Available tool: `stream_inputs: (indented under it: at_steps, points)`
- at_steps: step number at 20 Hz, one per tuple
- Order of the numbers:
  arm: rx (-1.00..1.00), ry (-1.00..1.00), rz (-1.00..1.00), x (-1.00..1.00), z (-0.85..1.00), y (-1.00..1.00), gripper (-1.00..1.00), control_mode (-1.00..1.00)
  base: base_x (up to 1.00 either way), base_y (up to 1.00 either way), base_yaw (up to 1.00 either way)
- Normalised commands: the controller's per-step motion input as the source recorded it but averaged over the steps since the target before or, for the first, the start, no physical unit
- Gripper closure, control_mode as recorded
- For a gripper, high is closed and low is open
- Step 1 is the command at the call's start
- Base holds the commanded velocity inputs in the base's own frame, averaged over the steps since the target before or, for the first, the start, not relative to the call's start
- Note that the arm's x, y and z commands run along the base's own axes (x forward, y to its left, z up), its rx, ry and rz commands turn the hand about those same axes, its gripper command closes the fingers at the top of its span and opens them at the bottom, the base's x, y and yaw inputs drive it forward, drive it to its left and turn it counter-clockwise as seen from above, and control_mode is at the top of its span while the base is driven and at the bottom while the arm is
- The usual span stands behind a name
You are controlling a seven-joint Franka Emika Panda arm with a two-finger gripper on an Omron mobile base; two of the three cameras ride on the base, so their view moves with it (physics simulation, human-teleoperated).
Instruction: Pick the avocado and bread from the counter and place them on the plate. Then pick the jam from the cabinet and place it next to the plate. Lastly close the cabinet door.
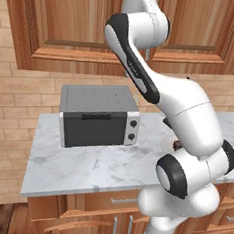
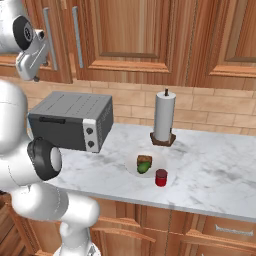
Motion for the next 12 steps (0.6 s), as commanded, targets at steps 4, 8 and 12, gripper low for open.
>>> stream_inputs:
  at_steps: [4,8,12]
  points:
    - [0.0,0.0,0.15,0.99,-0.01,-0.02,-1.0,-1.0,0.0,0.0,0.0]
    - [0.0,0.0,0.13,1.0,-0.04,0.0,-1.0,-1.0,0.0,0.0,0.0]
    - [0.0,0.0,0.12,1.0,-0.1,0.0,-1.0,-1.0,0.0,0.0,0.0]
